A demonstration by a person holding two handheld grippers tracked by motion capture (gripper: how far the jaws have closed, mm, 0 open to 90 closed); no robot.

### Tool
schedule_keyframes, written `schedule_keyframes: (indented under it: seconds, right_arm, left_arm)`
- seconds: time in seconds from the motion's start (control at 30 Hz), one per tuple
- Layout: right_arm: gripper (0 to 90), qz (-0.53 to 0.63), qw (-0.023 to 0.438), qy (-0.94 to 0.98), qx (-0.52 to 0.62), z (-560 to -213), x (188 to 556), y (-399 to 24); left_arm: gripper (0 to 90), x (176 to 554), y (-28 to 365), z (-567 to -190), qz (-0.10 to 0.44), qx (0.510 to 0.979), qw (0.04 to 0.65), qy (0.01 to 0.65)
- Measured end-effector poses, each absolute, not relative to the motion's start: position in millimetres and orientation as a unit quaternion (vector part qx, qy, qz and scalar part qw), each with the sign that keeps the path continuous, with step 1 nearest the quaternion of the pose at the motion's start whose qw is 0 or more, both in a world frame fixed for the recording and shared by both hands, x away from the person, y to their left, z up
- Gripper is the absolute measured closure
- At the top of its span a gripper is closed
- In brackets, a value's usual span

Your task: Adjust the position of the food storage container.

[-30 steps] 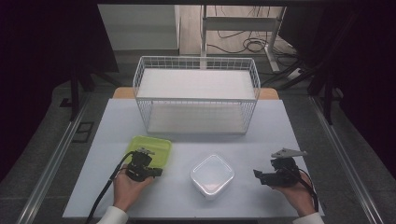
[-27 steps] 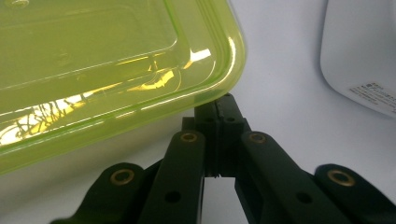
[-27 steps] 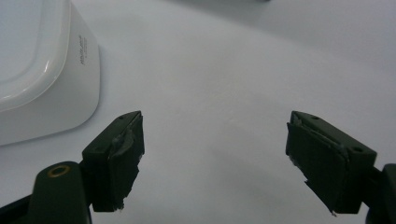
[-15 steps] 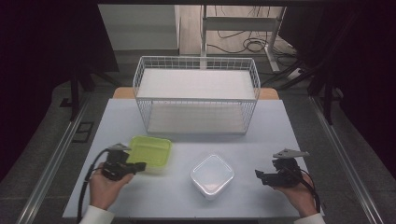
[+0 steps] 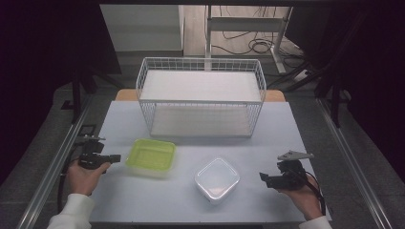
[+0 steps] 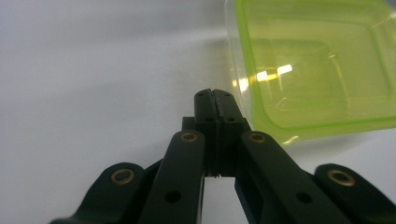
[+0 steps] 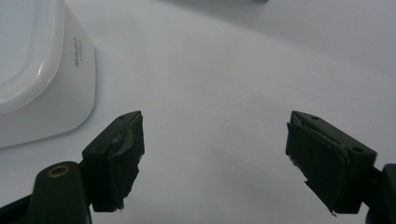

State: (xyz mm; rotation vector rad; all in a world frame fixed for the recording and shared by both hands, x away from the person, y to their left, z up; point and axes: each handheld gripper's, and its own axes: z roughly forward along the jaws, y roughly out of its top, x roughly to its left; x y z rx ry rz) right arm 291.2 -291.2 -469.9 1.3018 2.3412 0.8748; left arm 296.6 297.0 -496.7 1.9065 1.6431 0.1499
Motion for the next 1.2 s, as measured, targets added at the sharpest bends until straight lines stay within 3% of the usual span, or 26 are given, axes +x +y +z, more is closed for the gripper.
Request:
schedule_keyframes:
  seconds: [1.2]
  right_arm:
    - [19.3,0.305,0.158,0.818,0.461,-470.7,291.0,-294.5]
  left_arm:
    - [89.5,302.1,240.4,-509.8,0.012,0.741,0.317,0.593]
